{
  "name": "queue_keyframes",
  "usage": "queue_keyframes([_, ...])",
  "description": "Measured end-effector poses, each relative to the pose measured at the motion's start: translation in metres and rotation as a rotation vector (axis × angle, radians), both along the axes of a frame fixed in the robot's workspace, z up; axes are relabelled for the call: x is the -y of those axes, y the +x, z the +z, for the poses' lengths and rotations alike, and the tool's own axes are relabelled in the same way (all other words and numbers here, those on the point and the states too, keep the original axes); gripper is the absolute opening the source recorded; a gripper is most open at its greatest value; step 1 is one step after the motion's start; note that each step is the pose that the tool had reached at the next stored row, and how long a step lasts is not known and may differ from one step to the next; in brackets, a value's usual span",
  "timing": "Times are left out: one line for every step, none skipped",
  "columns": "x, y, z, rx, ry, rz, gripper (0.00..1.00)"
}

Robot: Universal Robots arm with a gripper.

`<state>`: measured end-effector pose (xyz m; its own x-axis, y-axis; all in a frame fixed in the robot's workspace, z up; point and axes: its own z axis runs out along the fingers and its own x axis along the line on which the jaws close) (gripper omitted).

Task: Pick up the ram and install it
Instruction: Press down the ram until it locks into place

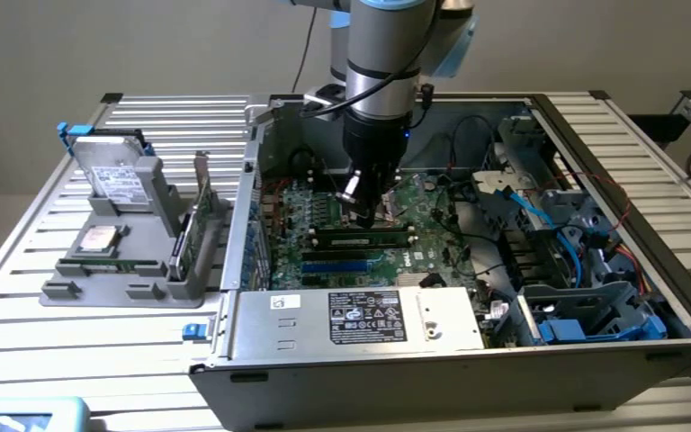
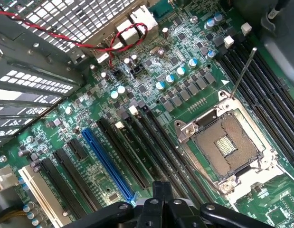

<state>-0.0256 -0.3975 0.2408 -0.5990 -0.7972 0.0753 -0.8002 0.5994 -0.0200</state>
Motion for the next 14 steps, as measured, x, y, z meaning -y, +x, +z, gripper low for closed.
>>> queue_keyframes([0.0, 0.0, 0.0, 0.0012, -0.0002, -0.009, 0.11])
queue_keyframes([0.0, 0.0, 0.0, 0.0025, -0.0006, -0.019, 0.11])
queue_keyframes([0.0, 0.0, 0.0, 0.0038, -0.0012, -0.028, 0.11])
queue_keyframes([0.0001, 0.0, 0.0, 0.0052, -0.002, -0.037, 0.11])
queue_keyframes([0.0001, 0.0, 0.0001, 0.0067, -0.0029, -0.047, 0.11])
queue_keyframes([0.0, 0.0, 0.0, 0.0082, -0.0035, -0.056, 0.11])
queue_keyframes([0.0, 0.0, 0.0, 0.0097, -0.0041, -0.066, 0.11])
queue_keyframes([0.0, 0.0, 0.0, 0.0111, -0.0047, -0.075, 0.11])
queue_keyframes([0.0, 0.0, 0.0, 0.0123, -0.0053, -0.085, 0.11])
queue_keyframes([0.0, 0.0, 0.0, 0.0135, -0.0057, -0.095, 0.11])
queue_keyframes([0.0, 0.0, 0.0, 0.0148, -0.0061, -0.105, 0.11])
queue_keyframes([0.0, 0.0, 0.0, 0.016, -0.0065, -0.114, 0.11])
queue_keyframes([0.0, 0.0, 0.0, 0.0171, -0.0069, -0.124, 0.11])
queue_keyframes([0.0, 0.0, 0.0, 0.0183, -0.0072, -0.134, 0.11])
